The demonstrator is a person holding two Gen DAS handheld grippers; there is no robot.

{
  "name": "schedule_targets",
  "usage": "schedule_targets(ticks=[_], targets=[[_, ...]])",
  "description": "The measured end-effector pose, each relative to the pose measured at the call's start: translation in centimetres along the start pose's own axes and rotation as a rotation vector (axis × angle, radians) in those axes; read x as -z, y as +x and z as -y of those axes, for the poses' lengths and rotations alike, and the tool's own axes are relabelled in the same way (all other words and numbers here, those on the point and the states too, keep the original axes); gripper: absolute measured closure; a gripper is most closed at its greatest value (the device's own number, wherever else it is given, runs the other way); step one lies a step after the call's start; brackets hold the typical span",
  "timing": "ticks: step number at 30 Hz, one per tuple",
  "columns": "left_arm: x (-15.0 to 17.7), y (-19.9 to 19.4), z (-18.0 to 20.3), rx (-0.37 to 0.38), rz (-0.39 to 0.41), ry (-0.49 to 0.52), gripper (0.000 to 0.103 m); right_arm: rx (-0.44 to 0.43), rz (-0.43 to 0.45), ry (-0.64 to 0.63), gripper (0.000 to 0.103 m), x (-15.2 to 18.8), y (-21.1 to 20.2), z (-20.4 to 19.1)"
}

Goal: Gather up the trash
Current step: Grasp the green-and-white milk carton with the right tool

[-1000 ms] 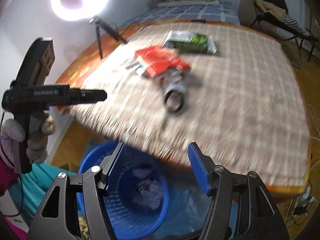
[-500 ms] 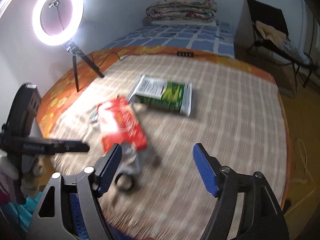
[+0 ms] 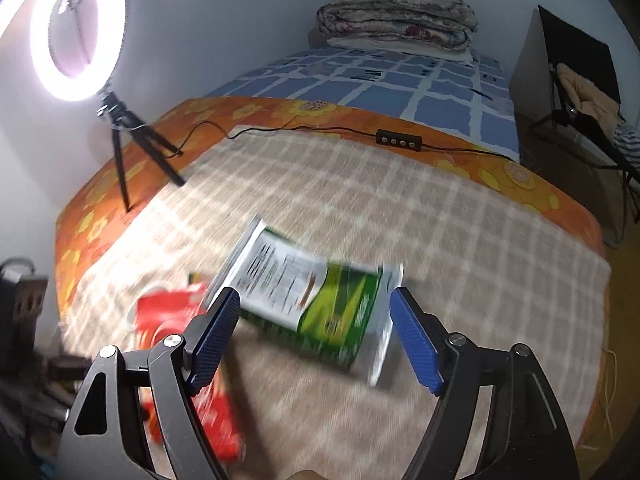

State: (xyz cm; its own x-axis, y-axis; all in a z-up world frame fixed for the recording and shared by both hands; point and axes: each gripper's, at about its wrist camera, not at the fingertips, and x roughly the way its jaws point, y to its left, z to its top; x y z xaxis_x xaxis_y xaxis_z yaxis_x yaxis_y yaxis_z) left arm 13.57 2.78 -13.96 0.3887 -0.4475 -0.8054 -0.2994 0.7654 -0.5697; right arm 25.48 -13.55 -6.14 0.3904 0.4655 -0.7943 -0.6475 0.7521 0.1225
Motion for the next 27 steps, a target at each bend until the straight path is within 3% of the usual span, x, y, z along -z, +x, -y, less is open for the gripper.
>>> schedule_targets(ticks=[7,12,14,19,23,27], targets=[[-0.5,0.4,-0.1,0.007,0.007,0.0,0.043,-0.058,-0.05,0.046,0.026,-2.4,4.3,1.2],[-0.7,0.8,0.3,0.006,0.012,0.02,0.045,-0.08,-0.137,0.081,0.026,-1.9,5.8,2.3],[-0.8,0.9,0.4,0.01,0.016,0.023,0.055,-0.085,-0.149,0.075,0.026,-1.3,5.3,2.5],[-1.2,0.2,0.6,-0.001,0.05,0.051,0.067,-0.164,-0.232,0.064,0.026,1.0,3.7,2.3],[-1.4,0.2,0.7,0.003,0.049,0.034,0.067,-0.045,-0.166,-0.04,0.026,0.9,2.7,1.1],[-1.0,0.3,1.0,0.007,0.043,0.038,0.067,-0.054,-0.078,0.01,0.026,-0.8,3.1,1.4]])
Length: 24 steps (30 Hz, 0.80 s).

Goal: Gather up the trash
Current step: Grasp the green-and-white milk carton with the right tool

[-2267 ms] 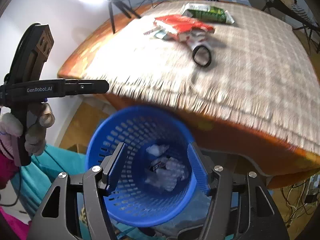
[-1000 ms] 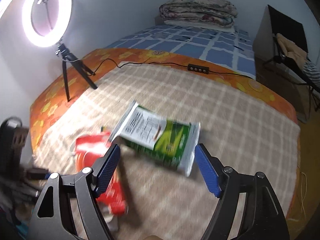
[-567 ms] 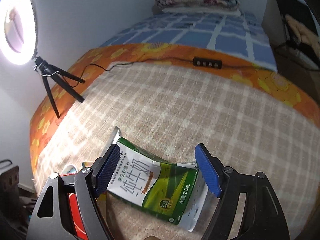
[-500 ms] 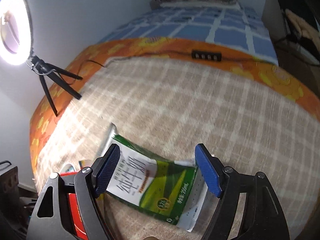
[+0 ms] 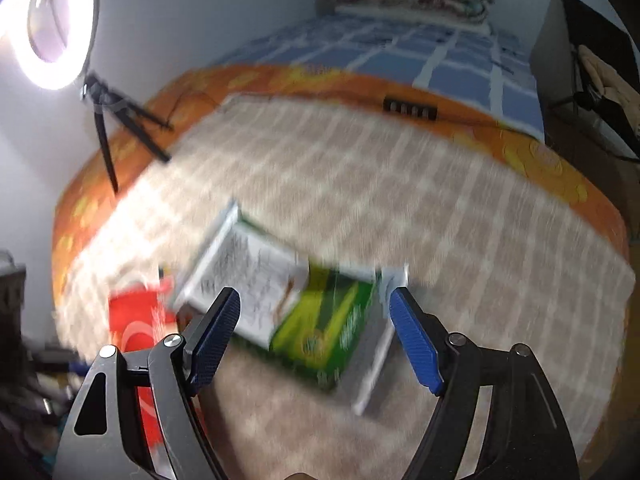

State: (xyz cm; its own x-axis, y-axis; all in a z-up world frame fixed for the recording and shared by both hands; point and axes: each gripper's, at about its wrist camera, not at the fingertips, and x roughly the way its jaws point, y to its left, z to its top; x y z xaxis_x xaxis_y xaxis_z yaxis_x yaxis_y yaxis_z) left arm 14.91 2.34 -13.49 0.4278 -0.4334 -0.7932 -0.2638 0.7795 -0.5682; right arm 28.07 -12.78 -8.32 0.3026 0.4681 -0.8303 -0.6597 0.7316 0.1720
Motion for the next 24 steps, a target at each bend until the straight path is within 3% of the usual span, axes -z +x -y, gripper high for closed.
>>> schedule_targets(ticks=[8,14,20,24], targets=[[0.2,0.2,-0.9,0.0,-0.011,-0.03,0.059,-0.067,-0.081,0.049,0.026,-1.8,4.4,0.5],[-0.1,-0.2,-1.9,0.002,-0.005,-0.04,0.059,-0.143,-0.179,0.037,0.026,-0.3,3.2,1.0],[0.4,-0.1,-2.0,0.0,0.0,-0.03,0.059,-0.158,-0.257,-0.125,0.026,2.4,2.5,-1.6],[0.5,0.1,-1.8,0.004,0.003,-0.04,0.059,-0.068,-0.276,-0.213,0.02,3.5,4.1,-3.4]])
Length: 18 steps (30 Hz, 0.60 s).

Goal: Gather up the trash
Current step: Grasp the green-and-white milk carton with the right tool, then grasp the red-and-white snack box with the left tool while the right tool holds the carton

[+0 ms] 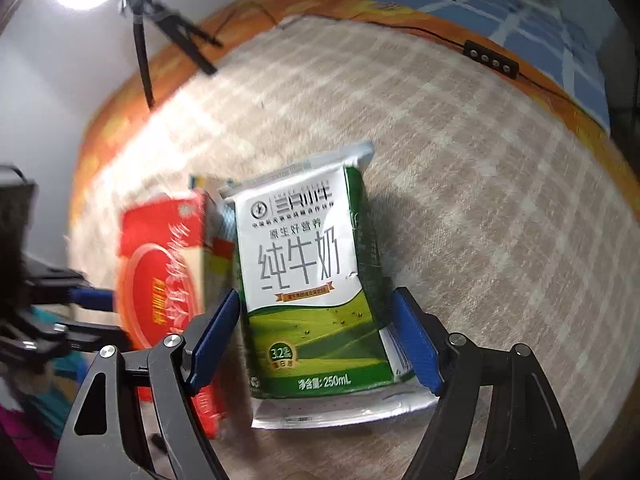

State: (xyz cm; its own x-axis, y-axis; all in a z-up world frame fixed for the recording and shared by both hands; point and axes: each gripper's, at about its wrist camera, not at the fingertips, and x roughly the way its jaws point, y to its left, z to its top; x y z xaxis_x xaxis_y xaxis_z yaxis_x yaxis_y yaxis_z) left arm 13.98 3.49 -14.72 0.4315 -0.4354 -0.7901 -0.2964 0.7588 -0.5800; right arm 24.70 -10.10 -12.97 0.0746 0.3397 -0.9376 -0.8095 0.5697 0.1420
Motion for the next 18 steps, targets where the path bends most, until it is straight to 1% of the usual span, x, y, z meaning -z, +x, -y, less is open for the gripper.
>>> schedule_targets(ticks=[2,4,7,10,11,13,15,17,18], targets=[[0.0,-0.1,0.6,-0.004,0.004,0.01,0.059,0.048,0.025,-0.017,0.019,-0.1,0.4,-0.7],[-0.1,0.1,1.2,-0.005,0.008,0.017,0.059,0.065,0.033,-0.008,0.019,-0.4,0.6,-0.8],[0.0,0.3,1.5,0.006,0.008,0.013,0.059,0.036,0.043,0.027,0.019,-0.6,0.6,-0.4],[0.2,0.4,1.3,-0.009,0.007,0.008,0.058,0.045,0.045,0.036,0.021,-0.2,0.4,0.1],[0.2,0.8,1.3,-0.01,0.007,-0.004,0.052,0.048,0.045,0.037,0.021,0.1,0.1,0.4],[0.3,0.9,1.1,0.002,0.009,-0.03,0.051,0.051,0.048,0.054,0.021,0.5,-0.2,1.1],[0.2,0.9,1.3,0.001,0.011,-0.021,0.051,0.05,0.061,0.091,0.021,0.9,-0.4,1.6],[0.1,0.9,1.8,-0.012,0.021,-0.006,0.062,0.059,0.069,0.104,0.021,1.2,-0.5,1.7],[0.0,0.8,2.1,-0.018,0.032,0.001,0.065,0.067,0.069,0.105,0.021,1.4,-0.6,1.6]])
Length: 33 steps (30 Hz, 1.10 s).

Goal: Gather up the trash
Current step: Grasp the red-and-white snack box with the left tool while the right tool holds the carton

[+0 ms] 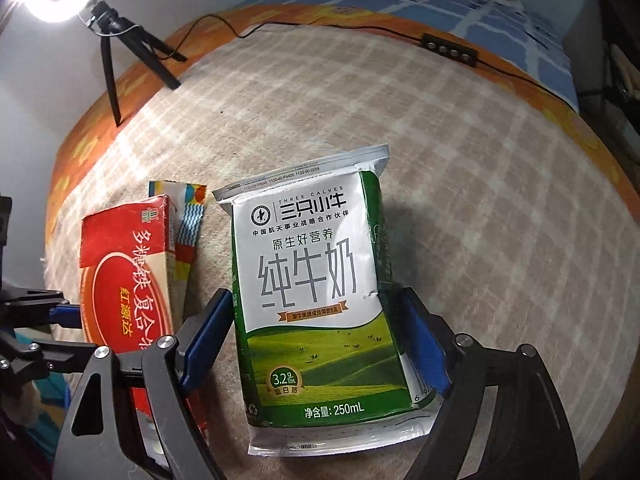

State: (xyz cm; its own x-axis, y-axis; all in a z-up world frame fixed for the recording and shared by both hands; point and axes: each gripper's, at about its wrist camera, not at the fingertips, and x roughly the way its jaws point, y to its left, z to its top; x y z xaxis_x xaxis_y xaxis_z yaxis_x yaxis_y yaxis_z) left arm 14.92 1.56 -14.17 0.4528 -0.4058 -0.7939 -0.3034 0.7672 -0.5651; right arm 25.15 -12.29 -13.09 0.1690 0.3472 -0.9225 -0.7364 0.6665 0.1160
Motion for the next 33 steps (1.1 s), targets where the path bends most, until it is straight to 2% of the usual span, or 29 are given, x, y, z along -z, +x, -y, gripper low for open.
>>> schedule_targets(ticks=[2,9,19,22,28,33], targets=[[-0.1,-0.4,0.9,-0.014,0.017,0.027,0.07,0.008,-0.001,0.005,0.021,0.2,0.0,-0.2],[0.0,-0.2,3.6,-0.012,0.032,0.103,0.071,0.003,0.0,0.046,0.021,0.8,-0.5,0.8],[-2.5,3.0,4.0,0.005,0.001,0.043,0.071,0.02,-0.008,0.089,0.021,1.9,-1.0,2.4],[-3.3,3.6,3.8,0.025,0.009,0.014,0.077,0.047,-0.011,0.065,0.021,2.2,-1.1,1.8],[-4.2,2.6,4.6,0.058,0.042,0.04,0.087,0.1,0.013,0.055,0.022,3.5,-2.3,1.4],[-4.4,0.6,4.6,0.086,0.076,0.053,0.088,0.111,0.07,0.099,0.022,4.5,-4.7,1.8]])
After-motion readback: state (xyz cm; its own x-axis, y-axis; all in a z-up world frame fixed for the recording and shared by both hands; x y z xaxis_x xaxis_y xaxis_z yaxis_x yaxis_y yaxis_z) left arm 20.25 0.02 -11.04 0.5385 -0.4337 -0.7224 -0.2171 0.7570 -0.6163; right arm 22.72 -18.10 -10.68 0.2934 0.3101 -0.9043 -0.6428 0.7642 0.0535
